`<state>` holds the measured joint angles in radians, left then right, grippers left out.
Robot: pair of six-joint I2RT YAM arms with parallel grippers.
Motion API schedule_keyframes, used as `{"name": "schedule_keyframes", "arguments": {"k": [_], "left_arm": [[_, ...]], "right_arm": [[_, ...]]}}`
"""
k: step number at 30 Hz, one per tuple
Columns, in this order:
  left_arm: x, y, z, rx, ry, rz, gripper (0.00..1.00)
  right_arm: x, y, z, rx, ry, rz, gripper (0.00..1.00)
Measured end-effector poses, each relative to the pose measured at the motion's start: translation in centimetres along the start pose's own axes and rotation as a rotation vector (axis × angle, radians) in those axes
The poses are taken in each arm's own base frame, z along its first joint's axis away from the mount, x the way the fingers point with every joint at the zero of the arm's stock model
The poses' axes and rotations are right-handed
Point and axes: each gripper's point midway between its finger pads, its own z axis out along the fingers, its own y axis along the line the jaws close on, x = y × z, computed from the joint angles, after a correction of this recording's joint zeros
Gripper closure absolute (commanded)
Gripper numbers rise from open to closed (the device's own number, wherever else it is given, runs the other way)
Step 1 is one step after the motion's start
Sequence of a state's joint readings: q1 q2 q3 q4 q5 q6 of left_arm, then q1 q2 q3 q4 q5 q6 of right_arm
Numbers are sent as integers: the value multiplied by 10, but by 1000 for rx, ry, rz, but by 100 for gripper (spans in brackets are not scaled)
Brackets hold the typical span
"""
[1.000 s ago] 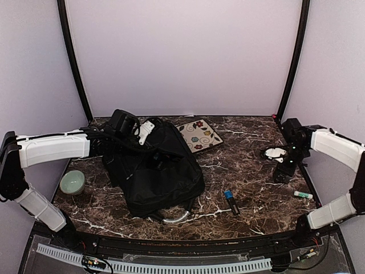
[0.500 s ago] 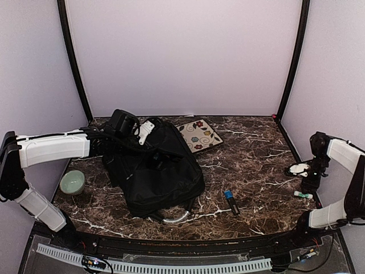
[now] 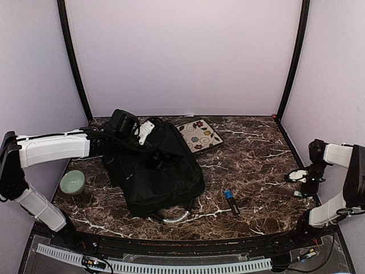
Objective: Pack the student bag
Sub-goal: Grab the glue stick from the corner of the board.
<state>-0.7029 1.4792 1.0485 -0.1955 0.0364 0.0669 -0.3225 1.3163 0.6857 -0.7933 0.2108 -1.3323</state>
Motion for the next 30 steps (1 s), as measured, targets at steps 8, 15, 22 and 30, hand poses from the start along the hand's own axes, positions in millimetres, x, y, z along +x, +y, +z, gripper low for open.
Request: {"name": "schedule_keyframes", "arguments": {"k": [8, 15, 22, 30], "left_arm": [[0, 0, 0, 0, 0, 0, 100], [0, 0, 0, 0, 0, 0, 100], [0, 0, 0, 1, 0, 0, 100], [0, -1, 1, 4, 2, -1, 100]], "right_arm": [[6, -3, 16, -11, 33, 12, 64], [9, -2, 18, -16, 52, 9, 81], [1, 1, 15, -11, 37, 6, 87], [-85, 18, -40, 9, -170, -128, 89]]}}
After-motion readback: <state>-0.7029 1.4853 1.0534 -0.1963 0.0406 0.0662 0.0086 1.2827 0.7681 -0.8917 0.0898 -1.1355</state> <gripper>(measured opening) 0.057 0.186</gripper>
